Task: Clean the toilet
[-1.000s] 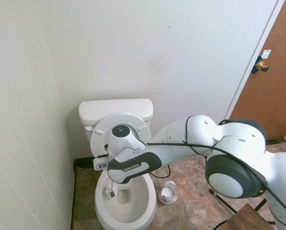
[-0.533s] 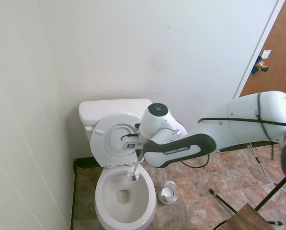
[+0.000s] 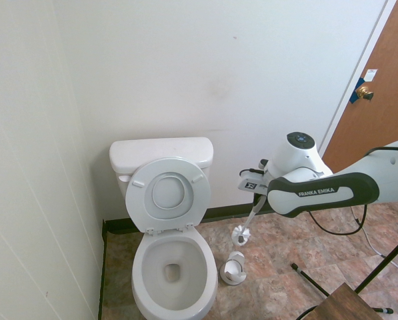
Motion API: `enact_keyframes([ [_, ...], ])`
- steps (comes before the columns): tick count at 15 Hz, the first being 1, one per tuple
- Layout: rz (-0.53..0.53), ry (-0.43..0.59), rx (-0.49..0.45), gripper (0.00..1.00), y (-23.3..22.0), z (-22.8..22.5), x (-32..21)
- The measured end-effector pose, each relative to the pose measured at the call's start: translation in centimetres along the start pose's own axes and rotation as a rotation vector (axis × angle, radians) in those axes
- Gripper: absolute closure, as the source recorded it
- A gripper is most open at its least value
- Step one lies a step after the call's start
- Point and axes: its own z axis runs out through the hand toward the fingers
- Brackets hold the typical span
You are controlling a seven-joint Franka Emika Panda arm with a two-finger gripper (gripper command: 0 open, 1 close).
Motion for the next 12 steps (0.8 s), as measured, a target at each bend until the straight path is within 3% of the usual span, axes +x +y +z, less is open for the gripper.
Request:
enact_keyframes([
  [1,0.011,0.0,-0.041,1.0,-0.6,3.4,0.7],
  [4,0.024,-0.011,-0.057,1.0,-1.6,5.3,0.8],
  [12,0.075,-0.009,-0.152,1.0,-2.8,17.7,1.8],
])
